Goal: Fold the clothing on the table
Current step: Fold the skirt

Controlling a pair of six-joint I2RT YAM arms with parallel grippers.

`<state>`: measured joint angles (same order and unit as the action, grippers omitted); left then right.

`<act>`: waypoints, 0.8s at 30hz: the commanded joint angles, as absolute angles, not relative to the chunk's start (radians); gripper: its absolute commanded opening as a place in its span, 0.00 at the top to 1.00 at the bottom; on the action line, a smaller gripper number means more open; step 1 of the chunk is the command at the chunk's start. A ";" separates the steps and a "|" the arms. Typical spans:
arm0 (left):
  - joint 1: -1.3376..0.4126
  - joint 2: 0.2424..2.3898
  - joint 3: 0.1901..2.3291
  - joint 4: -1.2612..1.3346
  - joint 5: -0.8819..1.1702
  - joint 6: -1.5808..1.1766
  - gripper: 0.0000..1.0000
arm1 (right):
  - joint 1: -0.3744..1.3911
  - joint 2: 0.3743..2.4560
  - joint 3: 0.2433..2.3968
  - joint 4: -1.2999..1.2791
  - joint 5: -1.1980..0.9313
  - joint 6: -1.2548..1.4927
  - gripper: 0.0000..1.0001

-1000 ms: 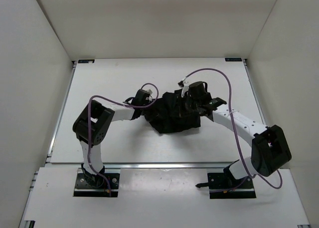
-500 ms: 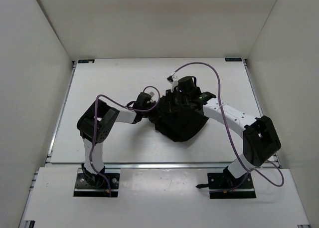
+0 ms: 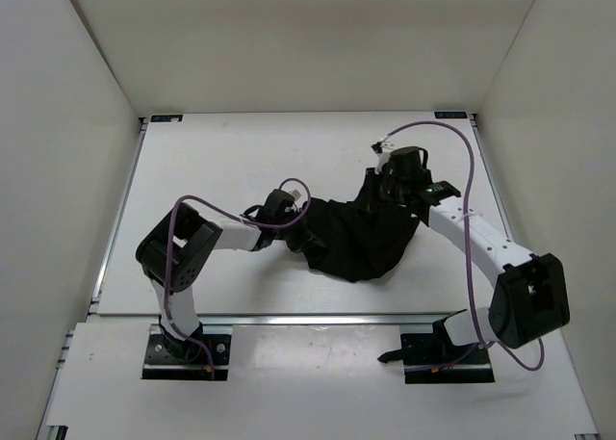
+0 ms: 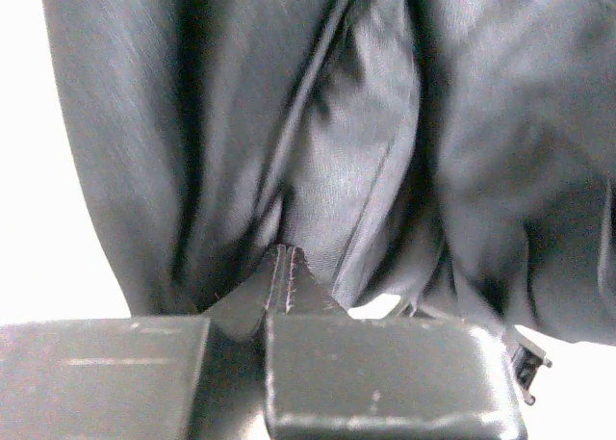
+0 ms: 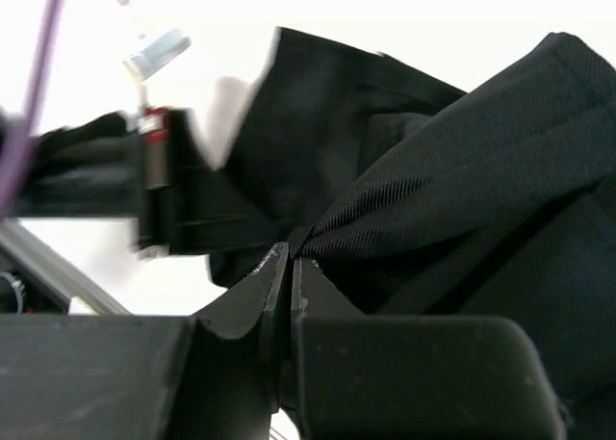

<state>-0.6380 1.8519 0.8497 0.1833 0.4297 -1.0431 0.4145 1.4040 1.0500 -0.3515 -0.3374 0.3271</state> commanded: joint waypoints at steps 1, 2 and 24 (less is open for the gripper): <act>-0.704 1.761 0.802 0.181 0.374 -1.084 1.00 | 0.359 1.321 1.005 -0.350 -0.325 0.302 1.00; -0.716 1.767 0.804 0.199 0.368 -1.098 1.00 | 0.348 1.316 0.991 -0.351 -0.334 0.299 1.00; -0.753 1.968 0.821 0.517 0.328 -1.407 1.00 | 0.589 1.388 1.071 -0.304 -0.366 0.363 1.00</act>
